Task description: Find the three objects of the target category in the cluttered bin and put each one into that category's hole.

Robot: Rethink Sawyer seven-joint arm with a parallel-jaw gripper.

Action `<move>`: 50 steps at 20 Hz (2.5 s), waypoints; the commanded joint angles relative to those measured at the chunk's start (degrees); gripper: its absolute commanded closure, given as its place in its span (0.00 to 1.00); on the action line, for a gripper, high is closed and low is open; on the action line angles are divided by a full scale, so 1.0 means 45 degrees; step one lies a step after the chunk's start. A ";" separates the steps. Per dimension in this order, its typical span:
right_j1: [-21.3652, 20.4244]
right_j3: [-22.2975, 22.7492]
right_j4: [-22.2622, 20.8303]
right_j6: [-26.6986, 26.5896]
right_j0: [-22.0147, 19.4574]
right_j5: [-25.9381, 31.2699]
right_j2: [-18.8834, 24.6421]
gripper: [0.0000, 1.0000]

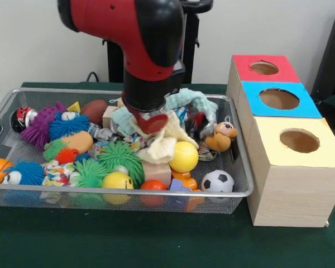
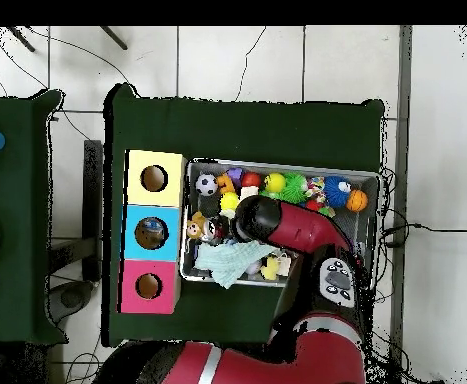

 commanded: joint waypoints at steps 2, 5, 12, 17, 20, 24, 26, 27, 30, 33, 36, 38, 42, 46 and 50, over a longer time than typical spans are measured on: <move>0.0345 -0.1330 -0.1462 -0.0649 -0.1258 -0.0224 -0.0789 1.00; 0.0385 -0.1357 -0.1525 -0.0613 -0.1317 -0.0297 -0.0726 1.00; 0.0566 -0.1727 -0.1763 -0.0801 -0.1431 -0.0268 -0.0743 1.00; 0.0402 -0.2095 -0.2146 -0.1646 -0.1923 0.0228 -0.0372 1.00; 0.0270 -0.2107 -0.2457 -0.2032 -0.2200 0.0235 -0.0080 1.00; 0.0039 -0.2522 -0.3329 -0.3466 -0.3015 0.0626 0.0542 1.00; -0.0023 -0.2593 -0.3527 -0.3779 -0.3426 0.0873 0.0944 1.00; -0.0015 -0.2578 -0.3645 -0.3714 -0.3511 0.0786 0.1063 1.00; -0.0084 -0.2149 -0.3737 -0.3360 -0.3696 0.0501 0.1635 1.00; -0.0261 -0.2051 -0.4111 -0.3186 -0.3633 0.0639 0.1891 1.00; -0.0198 -0.2218 -0.4479 -0.3339 -0.3830 0.0714 0.2260 1.00; -0.0087 -0.2325 -0.4677 -0.3529 -0.4031 0.0793 0.2574 1.00; -0.0071 -0.2440 -0.4893 -0.3882 -0.4467 0.0989 0.3292 1.00; -0.0111 -0.2620 -0.5131 -0.4058 -0.4718 0.1311 0.3834 1.00; -0.0137 -0.2436 -0.5075 -0.4046 -0.5054 0.1213 0.4680 1.00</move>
